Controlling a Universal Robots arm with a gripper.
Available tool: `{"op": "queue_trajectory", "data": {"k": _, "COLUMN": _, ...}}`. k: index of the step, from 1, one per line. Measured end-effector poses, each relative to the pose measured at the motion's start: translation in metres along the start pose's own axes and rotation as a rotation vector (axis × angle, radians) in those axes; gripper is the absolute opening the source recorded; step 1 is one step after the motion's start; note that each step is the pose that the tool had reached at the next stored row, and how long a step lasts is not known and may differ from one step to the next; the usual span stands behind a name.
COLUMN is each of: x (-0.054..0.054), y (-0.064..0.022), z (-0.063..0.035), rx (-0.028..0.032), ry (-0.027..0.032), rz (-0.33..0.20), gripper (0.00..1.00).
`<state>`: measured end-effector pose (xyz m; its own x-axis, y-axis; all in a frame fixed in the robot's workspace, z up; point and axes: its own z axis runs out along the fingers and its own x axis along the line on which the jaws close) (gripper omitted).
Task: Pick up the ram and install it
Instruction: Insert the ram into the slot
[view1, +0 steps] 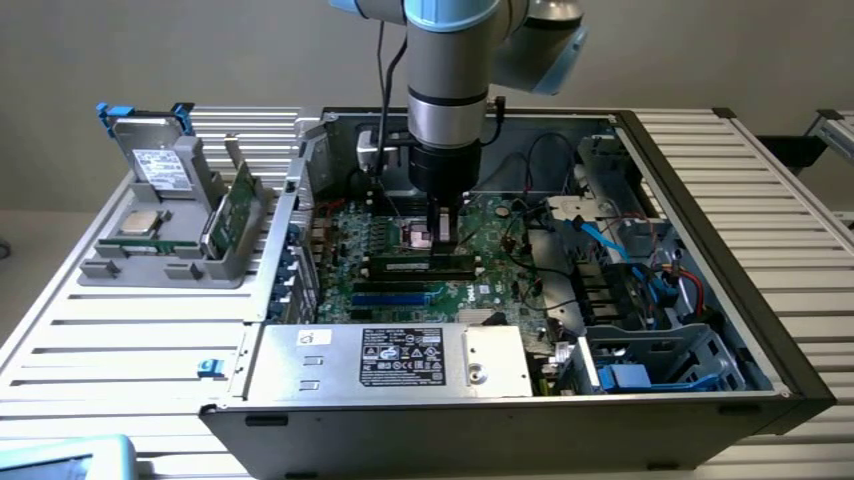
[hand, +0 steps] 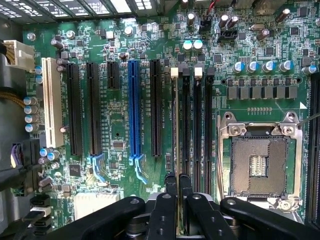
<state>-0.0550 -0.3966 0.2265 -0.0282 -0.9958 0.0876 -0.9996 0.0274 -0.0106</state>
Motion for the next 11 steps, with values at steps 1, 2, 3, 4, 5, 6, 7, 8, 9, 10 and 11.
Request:
{"op": "queue_trajectory", "data": {"k": 1, "x": 0.0000, "y": 0.0000, "z": 0.0002, "rx": -0.0001, "ry": 0.0000, "rz": 0.001, "gripper": 0.14}}
{"op": "queue_trajectory", "data": {"k": 2, "x": 0.0000, "y": 0.0000, "z": 0.0005, "rx": -0.0001, "ry": -0.0002, "rz": 0.001, "gripper": 0.14}}
{"op": "queue_trajectory", "data": {"k": 3, "x": 0.0000, "y": 0.0000, "z": 0.0007, "rx": -0.0002, "ry": 0.0000, "rz": 0.002, "gripper": 0.14}}
{"op": "queue_trajectory", "data": {"k": 4, "x": 0.0000, "y": 0.0001, "z": 0.0009, "rx": -0.0002, "ry": 0.0001, "rz": 0.002, "gripper": 0.14}}
{"op": "queue_trajectory", "data": {"k": 5, "x": -0.0001, "y": 0.0002, "z": 0.0012, "rx": -0.0002, "ry": -0.0001, "rz": 0.002, "gripper": 0.14}}
{"op": "queue_trajectory", "data": {"k": 6, "x": -0.0001, "y": 0.0003, "z": 0.0014, "rx": -0.0003, "ry": 0.0001, "rz": 0.003, "gripper": 0.14}}
{"op": "queue_trajectory", "data": {"k": 7, "x": -0.0001, "y": 0.0004, "z": 0.0016, "rx": -0.0003, "ry": 0.0001, "rz": 0.003, "gripper": 0.14}}
{"op": "queue_trajectory", "data": {"k": 8, "x": -0.0001, "y": 0.0004, "z": 0.0019, "rx": -0.0002, "ry": 0.0000, "rz": 0.003, "gripper": 0.14}}
{"op": "queue_trajectory", "data": {"k": 9, "x": -0.0002, "y": 0.0004, "z": 0.0023, "rx": -0.0001, "ry": -0.0001, "rz": 0.003, "gripper": 0.14}}
{"op": "queue_trajectory", "data": {"k": 10, "x": -0.0002, "y": 0.0005, "z": 0.0025, "rx": -0.0003, "ry": 0.0000, "rz": 0.003, "gripper": 0.14}}
{"op": "queue_trajectory", "data": {"k": 11, "x": -0.0002, "y": 0.0005, "z": 0.0027, "rx": -0.0004, "ry": 0.0001, "rz": 0.004, "gripper": 0.14}}
